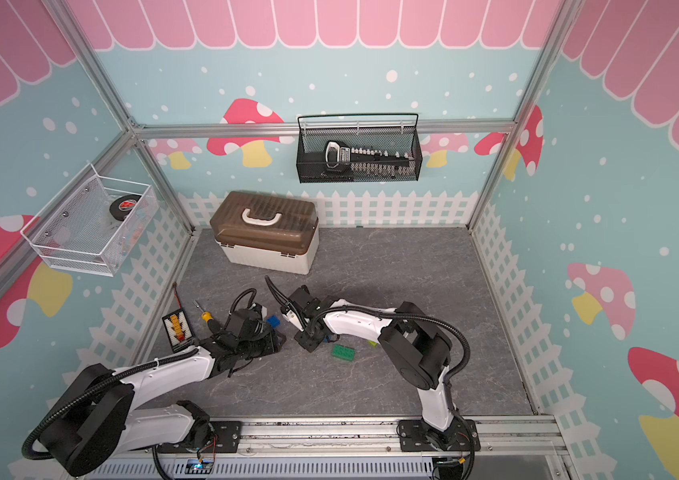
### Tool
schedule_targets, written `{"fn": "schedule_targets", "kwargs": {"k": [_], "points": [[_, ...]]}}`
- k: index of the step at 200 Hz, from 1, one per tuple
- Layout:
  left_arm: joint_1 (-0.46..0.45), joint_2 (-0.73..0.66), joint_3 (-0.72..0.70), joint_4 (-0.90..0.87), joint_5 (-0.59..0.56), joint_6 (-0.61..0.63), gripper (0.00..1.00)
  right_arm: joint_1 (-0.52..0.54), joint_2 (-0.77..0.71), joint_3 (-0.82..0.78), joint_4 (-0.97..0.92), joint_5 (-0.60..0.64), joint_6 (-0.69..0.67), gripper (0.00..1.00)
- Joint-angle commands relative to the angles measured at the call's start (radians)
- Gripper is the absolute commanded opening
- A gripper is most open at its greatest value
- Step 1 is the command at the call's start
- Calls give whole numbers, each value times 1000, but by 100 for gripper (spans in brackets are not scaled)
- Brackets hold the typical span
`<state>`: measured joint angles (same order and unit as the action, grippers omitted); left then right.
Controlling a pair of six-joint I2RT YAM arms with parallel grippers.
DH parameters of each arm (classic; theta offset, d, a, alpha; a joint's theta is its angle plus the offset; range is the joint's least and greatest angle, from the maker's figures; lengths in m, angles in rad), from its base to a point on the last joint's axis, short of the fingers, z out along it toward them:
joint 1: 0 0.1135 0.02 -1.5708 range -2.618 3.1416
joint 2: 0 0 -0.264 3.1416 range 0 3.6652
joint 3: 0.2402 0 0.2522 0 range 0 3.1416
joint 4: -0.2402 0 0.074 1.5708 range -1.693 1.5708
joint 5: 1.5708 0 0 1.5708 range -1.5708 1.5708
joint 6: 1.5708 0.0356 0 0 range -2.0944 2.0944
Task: Assemble the letter y with lego
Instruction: Assemble the lego brick with the lego brick.
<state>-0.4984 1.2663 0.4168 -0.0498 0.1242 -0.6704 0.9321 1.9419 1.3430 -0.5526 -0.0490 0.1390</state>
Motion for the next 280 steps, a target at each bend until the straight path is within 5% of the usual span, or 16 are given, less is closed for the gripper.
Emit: {"fn": "schedule_targets", "kwargs": {"k": [1, 100, 165, 280], "points": [[6, 4, -18, 12, -10, -13, 48, 8, 95, 20, -154, 15, -13, 26], [14, -24, -44, 11, -15, -16, 48, 7, 172, 181, -326, 18, -5, 25], [14, -34, -50, 3, -14, -20, 48, 7, 138, 238, -316, 12, 18, 49], [15, -69, -62, -16, -20, -26, 48, -4, 135, 281, -243, -14, 66, 56]]}}
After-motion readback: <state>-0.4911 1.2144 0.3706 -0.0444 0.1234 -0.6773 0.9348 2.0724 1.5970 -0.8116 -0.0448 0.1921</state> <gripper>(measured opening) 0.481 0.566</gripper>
